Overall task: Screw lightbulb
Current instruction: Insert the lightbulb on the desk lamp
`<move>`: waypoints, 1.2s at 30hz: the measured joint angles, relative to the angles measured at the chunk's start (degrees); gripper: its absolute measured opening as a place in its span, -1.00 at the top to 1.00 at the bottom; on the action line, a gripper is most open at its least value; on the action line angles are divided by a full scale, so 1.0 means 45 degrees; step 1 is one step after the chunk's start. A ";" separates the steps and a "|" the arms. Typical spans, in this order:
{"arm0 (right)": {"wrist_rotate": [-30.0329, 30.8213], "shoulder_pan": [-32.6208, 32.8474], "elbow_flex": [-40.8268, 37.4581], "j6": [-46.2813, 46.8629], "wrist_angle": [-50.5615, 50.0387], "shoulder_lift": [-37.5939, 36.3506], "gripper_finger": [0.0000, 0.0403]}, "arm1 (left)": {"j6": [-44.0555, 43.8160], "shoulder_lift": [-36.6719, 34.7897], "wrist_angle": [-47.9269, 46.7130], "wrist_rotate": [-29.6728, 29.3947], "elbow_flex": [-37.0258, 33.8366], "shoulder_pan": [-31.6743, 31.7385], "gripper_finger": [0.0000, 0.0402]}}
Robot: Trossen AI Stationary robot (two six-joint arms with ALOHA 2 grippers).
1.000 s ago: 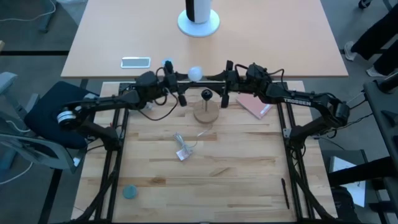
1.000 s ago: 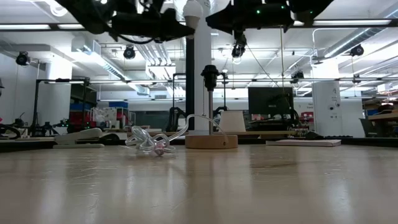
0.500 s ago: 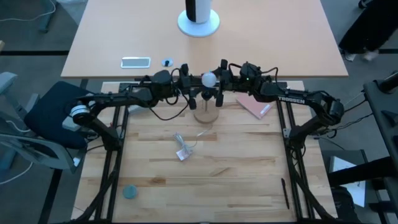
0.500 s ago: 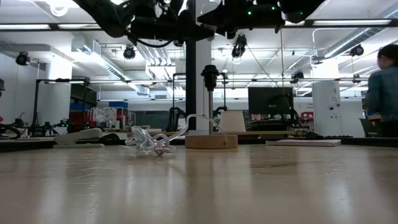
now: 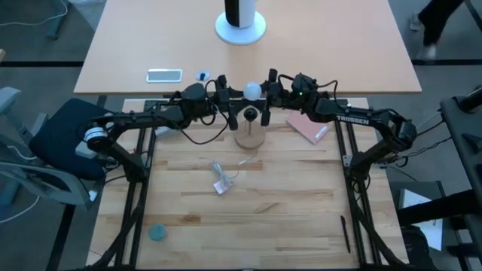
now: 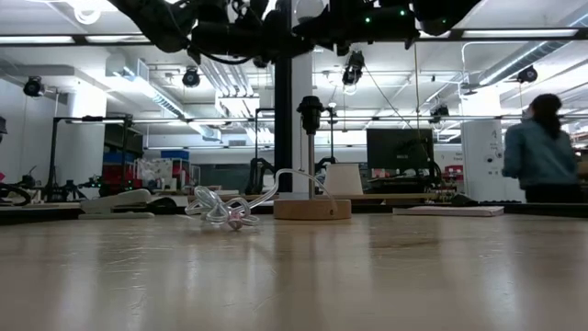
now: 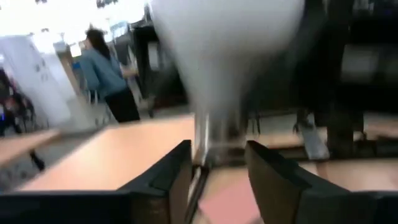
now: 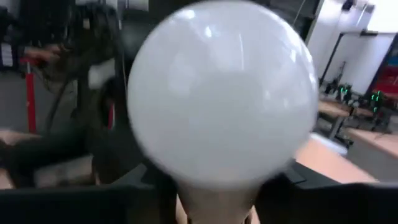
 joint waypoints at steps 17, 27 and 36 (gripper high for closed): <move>-0.2053 -0.1265 -0.1978 0.3365 0.2208 0.0484 0.38 | 0.1003 -0.2173 -0.2247 -0.3590 -0.0029 0.0243 0.41; -0.2527 -0.1139 -0.2365 0.4161 0.4171 0.2157 0.38 | 0.1147 -0.1897 -0.0411 -0.2404 0.0034 0.0330 0.89; -0.2697 -0.1139 -0.2407 0.4090 0.4370 0.2547 0.38 | 0.0867 -0.1229 -0.0367 -0.1457 0.0034 0.0333 1.00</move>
